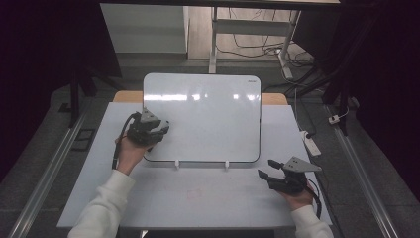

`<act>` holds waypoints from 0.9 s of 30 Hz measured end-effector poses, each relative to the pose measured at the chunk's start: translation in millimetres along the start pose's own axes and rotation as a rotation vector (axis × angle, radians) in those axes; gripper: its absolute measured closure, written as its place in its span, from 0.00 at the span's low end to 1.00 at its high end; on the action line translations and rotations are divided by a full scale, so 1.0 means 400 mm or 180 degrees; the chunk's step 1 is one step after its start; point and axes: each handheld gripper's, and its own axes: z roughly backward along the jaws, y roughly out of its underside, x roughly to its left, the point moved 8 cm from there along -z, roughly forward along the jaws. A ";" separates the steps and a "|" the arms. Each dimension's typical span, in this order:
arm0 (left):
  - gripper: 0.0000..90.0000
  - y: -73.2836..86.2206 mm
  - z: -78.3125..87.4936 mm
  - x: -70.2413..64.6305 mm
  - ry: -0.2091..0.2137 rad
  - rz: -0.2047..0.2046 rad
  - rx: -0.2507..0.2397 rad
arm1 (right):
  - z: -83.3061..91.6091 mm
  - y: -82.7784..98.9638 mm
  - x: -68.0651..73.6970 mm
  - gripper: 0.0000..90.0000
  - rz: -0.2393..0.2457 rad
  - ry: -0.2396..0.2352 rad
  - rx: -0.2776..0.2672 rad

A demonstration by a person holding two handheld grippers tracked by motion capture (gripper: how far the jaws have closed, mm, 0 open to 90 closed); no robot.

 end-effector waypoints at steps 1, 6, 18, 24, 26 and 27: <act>0.57 -0.001 0.009 -0.003 0.0031 0.0012 -0.0037 | 0.001 0.000 -0.001 0.44 0.0007 -0.0001 0.0000; 0.47 0.009 0.051 -0.017 0.0225 0.0108 -0.0225 | 0.002 0.003 -0.008 0.43 0.0036 0.0027 0.0013; 0.33 0.110 0.151 -0.045 0.0477 0.0315 -0.0400 | 0.010 0.004 -0.019 0.41 0.0161 0.0078 0.0021; 0.32 0.208 0.168 -0.070 0.0559 0.0257 -0.0318 | 0.015 0.015 -0.032 0.40 0.0259 0.0109 0.0098; 0.32 0.239 0.168 -0.076 0.0589 0.0255 -0.0276 | 0.014 0.019 -0.033 0.40 0.0297 0.0118 0.0129; 0.32 0.254 0.168 -0.079 0.0607 0.0265 -0.0266 | 0.012 0.022 -0.034 0.40 0.0317 0.0120 0.0142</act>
